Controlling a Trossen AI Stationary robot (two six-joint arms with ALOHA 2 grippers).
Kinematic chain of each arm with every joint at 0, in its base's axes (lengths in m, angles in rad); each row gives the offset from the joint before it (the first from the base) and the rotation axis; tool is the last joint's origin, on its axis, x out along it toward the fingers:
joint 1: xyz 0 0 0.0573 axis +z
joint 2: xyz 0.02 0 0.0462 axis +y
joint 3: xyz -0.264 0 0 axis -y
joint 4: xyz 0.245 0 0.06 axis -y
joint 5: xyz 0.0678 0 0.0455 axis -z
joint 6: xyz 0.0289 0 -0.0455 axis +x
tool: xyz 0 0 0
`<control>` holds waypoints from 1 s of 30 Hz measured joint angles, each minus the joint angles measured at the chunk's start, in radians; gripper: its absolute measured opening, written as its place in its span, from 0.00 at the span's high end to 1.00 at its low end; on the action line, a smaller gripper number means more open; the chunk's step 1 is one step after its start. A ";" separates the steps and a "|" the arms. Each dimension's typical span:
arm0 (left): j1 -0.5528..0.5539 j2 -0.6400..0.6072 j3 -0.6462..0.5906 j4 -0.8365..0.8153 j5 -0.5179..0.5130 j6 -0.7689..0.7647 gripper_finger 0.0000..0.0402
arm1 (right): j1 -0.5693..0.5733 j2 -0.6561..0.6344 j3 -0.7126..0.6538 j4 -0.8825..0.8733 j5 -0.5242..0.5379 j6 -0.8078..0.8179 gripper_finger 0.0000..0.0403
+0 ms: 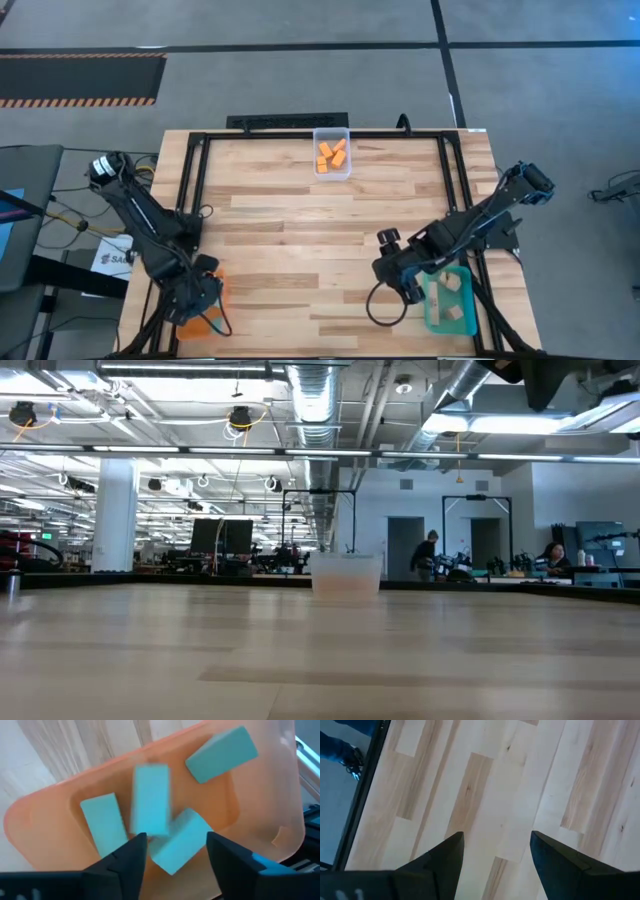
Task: Sort & place blocks by color
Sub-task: Put the sky blue block into the transparent orange bin, then return to Home Position
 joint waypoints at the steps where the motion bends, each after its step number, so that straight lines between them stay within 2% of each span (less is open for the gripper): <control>1: 0.006 -0.001 0.000 0.000 0.005 0.010 0.50 | -0.003 0.000 0.000 0.000 0.000 -0.007 0.38; 6: 0.037 -0.003 0.005 -0.003 0.063 0.047 0.42 | -0.027 0.000 0.000 0.000 -0.002 -0.012 0.38; 9: 0.074 -0.003 0.043 -0.010 0.033 0.049 0.40 | -0.040 0.000 0.000 0.000 -0.003 -0.012 0.38; 12: 0.113 -0.003 0.106 -0.024 -0.080 0.089 0.40 | -0.059 0.000 0.000 0.000 -0.003 -0.012 0.38; 16: 0.174 -0.003 0.191 -0.019 -0.293 0.220 0.42 | -0.096 0.000 0.000 0.001 -0.003 -0.012 0.38; 19: 0.247 -0.003 0.236 -0.009 -0.458 0.329 0.44 | -0.135 -0.002 0.000 0.007 -0.003 -0.012 0.38; 22: 0.344 -0.003 0.266 0.046 -0.560 0.434 0.47 | -0.181 -0.002 0.000 0.032 -0.003 -0.012 0.38; 25: 0.455 -0.003 0.272 0.174 -0.567 0.563 0.50 | -0.228 -0.002 0.000 0.075 -0.003 -0.014 0.38; 30: 0.640 -0.007 0.272 0.430 -0.479 0.775 0.56 | -0.308 -0.002 0.000 0.203 0.002 -0.048 0.38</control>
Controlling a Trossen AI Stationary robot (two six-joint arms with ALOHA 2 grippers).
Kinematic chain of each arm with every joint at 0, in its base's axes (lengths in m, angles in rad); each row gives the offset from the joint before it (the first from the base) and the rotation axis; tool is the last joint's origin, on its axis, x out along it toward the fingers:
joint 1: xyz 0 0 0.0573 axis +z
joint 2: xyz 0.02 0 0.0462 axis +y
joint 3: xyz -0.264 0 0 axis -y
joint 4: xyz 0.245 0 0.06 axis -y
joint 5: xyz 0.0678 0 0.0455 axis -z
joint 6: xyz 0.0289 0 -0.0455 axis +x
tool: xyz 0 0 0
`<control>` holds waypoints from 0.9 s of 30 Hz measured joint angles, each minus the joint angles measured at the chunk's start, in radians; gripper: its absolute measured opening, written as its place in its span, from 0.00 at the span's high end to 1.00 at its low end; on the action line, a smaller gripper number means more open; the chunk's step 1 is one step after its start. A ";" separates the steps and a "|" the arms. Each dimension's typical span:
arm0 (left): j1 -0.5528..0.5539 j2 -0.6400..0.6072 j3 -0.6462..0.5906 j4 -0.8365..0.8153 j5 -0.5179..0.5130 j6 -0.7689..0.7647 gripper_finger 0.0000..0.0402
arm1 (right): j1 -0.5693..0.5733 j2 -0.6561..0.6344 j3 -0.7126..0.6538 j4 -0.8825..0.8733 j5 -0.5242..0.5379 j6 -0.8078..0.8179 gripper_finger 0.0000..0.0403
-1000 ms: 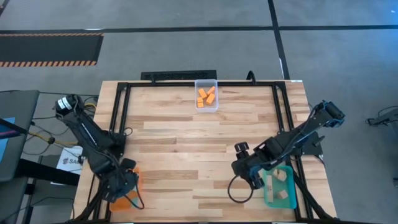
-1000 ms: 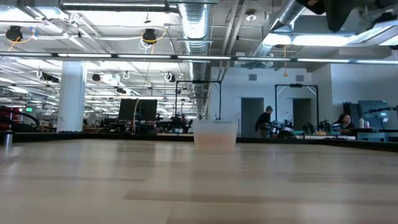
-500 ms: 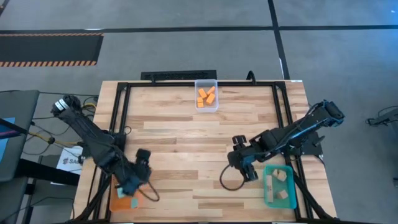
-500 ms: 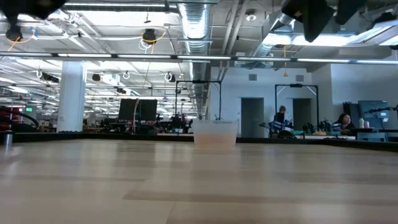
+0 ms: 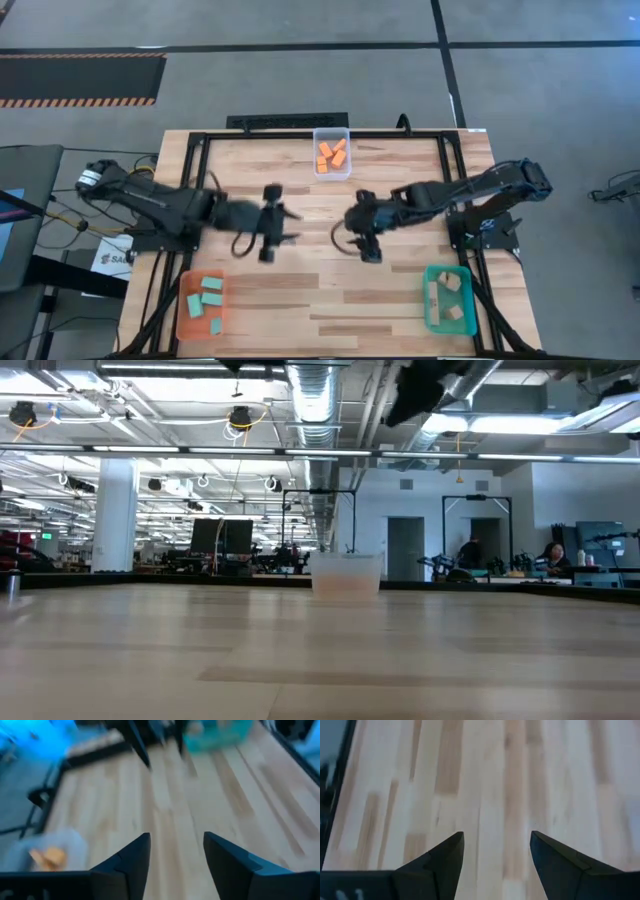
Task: Sort & place blocks by color
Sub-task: Return to Home Position
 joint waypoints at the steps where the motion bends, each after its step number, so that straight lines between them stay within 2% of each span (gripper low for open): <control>1: 0.039 -0.003 0.000 0.041 0.026 0.029 0.58 | -0.017 0.000 0.000 0.034 0.000 -0.011 0.38; 4: 0.151 -0.012 0.000 0.165 0.120 0.075 0.63 | -0.071 -0.001 0.000 0.128 0.002 -0.040 0.38; 8: 0.288 -0.050 0.000 0.216 0.262 0.080 0.71 | -0.142 -0.043 0.001 0.195 0.002 -0.069 0.41; 13: 0.438 -0.155 -0.018 0.201 0.389 0.071 0.84 | -0.225 -0.151 -0.001 0.193 0.002 -0.093 0.53; 18: 0.531 -0.278 -0.068 0.206 0.446 0.069 0.98 | -0.285 -0.299 -0.046 0.213 0.003 -0.128 0.75; 23: 0.574 -0.405 -0.183 0.205 0.433 0.016 0.99 | -0.320 -0.463 -0.177 0.278 0.005 -0.124 0.96; 25: 0.578 -0.452 -0.239 0.237 0.434 -0.017 0.99 | -0.327 -0.526 -0.251 0.312 0.004 -0.115 0.98; 27: 0.578 -0.506 -0.309 0.248 0.435 -0.049 1.00 | -0.327 -0.587 -0.329 0.369 0.002 -0.089 0.96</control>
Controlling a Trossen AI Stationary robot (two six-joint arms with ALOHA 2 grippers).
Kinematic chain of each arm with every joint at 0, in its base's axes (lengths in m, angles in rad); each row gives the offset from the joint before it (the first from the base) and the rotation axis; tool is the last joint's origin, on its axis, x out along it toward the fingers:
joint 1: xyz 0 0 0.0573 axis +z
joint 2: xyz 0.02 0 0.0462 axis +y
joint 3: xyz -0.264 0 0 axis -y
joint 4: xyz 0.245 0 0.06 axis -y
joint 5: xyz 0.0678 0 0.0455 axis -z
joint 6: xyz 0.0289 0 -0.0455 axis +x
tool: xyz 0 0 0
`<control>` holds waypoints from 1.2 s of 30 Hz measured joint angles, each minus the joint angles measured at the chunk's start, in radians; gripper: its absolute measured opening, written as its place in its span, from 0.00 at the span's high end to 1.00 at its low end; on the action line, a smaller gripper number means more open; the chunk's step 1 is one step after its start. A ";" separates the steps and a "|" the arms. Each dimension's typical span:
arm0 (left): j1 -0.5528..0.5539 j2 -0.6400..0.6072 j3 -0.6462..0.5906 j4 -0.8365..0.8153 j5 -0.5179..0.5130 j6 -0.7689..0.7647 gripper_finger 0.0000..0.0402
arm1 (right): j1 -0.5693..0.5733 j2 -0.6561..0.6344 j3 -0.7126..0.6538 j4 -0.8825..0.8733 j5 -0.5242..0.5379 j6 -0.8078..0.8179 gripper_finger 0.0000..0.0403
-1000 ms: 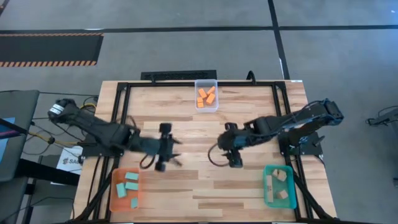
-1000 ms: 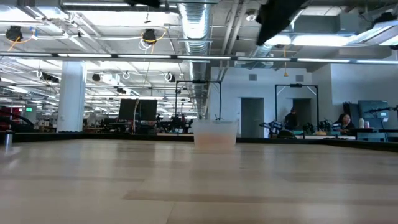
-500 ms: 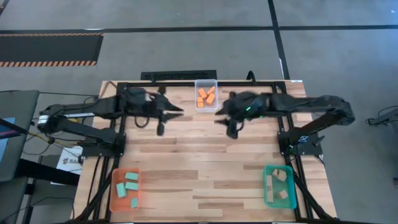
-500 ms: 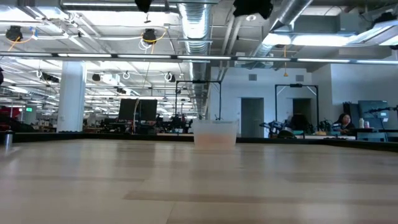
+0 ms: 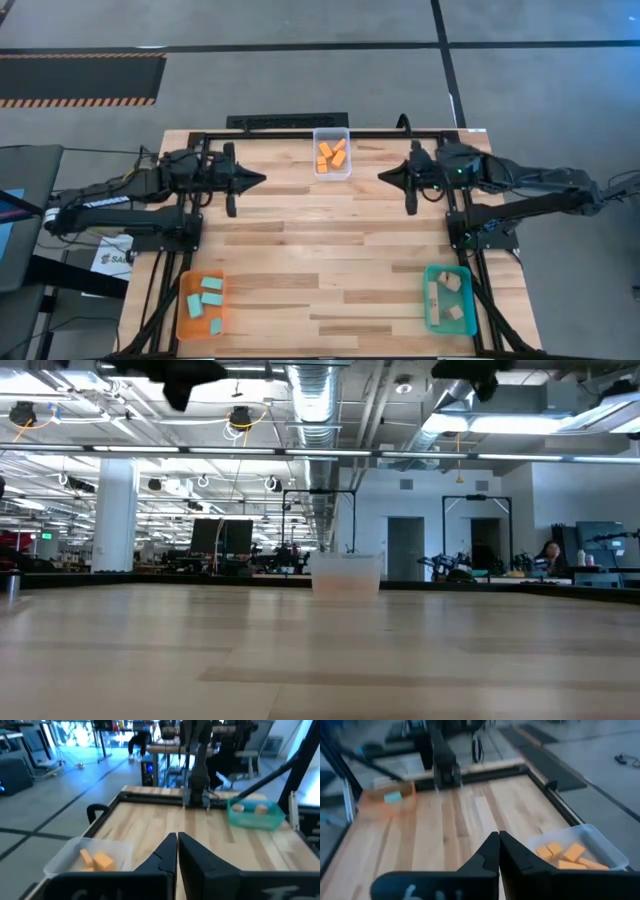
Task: Sort & place blocks by color
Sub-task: Return to Home Position
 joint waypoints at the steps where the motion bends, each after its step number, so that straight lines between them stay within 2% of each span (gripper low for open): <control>1: 0.000 -0.024 -0.034 0.028 0.000 -0.017 1.00 | 0.001 -0.026 -0.041 0.035 0.001 0.016 0.95; 5: 0.000 -0.130 -0.176 0.128 -0.019 -0.106 1.00 | 0.002 -0.129 -0.203 0.178 0.002 0.071 0.93; 12: 0.000 -0.290 -0.389 0.252 -0.069 -0.222 1.00 | -0.006 -0.273 -0.449 0.343 0.002 0.133 0.99; 21: 0.000 -0.438 -0.490 0.258 -0.080 -0.301 1.00 | -0.006 -0.421 -0.687 0.503 0.033 0.215 0.99; 28: 0.000 -0.605 -0.604 0.247 -0.118 -0.361 1.00 | -0.006 -0.570 -0.847 0.524 0.056 0.305 0.99; 36: 0.000 -0.732 -0.733 0.258 -0.120 -0.393 1.00 | -0.006 -0.725 -0.970 0.565 0.077 0.311 0.99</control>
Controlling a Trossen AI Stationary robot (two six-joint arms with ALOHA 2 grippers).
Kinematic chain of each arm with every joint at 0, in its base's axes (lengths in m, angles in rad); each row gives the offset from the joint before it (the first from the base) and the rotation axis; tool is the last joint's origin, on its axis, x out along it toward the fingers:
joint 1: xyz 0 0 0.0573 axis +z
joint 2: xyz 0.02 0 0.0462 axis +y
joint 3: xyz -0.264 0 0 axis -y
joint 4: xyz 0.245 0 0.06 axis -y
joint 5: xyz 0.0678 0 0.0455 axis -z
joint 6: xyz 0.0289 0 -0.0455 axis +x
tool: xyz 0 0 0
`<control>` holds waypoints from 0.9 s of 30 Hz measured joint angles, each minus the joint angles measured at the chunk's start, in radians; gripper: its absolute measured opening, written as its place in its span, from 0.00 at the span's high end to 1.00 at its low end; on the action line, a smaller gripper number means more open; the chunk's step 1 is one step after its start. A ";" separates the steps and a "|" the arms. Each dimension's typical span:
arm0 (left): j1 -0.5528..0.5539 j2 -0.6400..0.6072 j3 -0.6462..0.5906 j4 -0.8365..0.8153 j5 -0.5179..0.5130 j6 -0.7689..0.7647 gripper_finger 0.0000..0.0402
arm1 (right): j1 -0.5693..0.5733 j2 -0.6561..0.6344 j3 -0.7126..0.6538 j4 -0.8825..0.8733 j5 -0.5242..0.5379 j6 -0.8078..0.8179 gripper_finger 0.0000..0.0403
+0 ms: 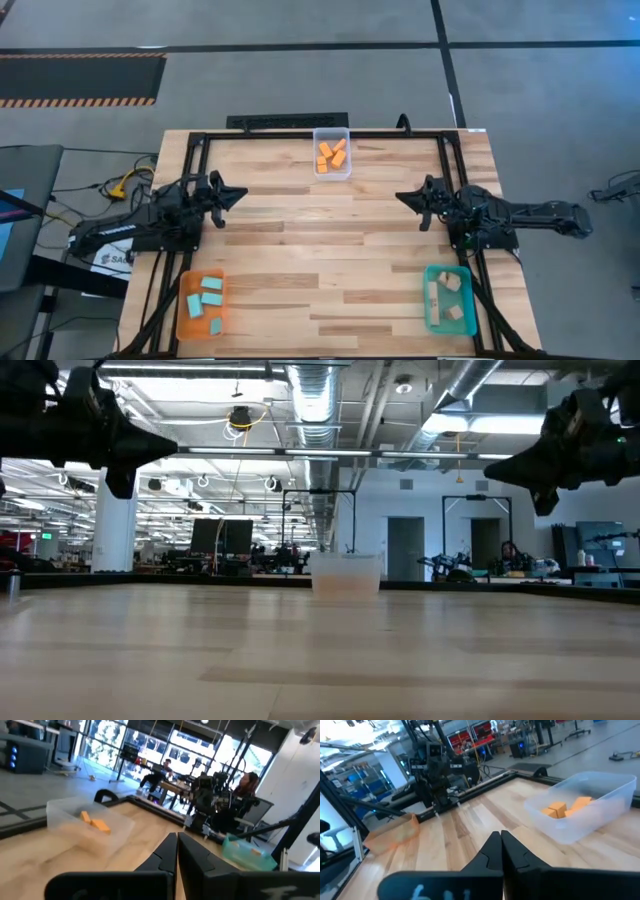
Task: Sort & place blocks by color
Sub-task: Return to Home Position
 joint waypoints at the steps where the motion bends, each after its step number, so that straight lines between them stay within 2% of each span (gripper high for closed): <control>1: 0.000 -0.011 0.000 -0.006 -0.005 -0.004 1.00 | 0.000 -0.020 -0.009 -0.007 0.003 -0.005 0.99; 4: 0.000 -0.008 0.000 -0.032 -0.012 0.019 1.00 | -0.001 -0.060 -0.009 -0.043 0.005 -0.010 0.99; 10: 0.000 0.008 -0.001 -0.044 -0.014 0.186 1.00 | -0.008 -0.086 -0.010 -0.096 0.000 -0.091 0.99; 19: 0.000 0.014 -0.001 -0.040 -0.014 0.178 1.00 | -0.012 -0.049 -0.011 -0.107 -0.018 -0.412 0.98; 27: 0.000 0.014 -0.003 -0.040 -0.014 0.177 1.00 | -0.012 -0.048 -0.011 -0.110 -0.019 -0.394 0.98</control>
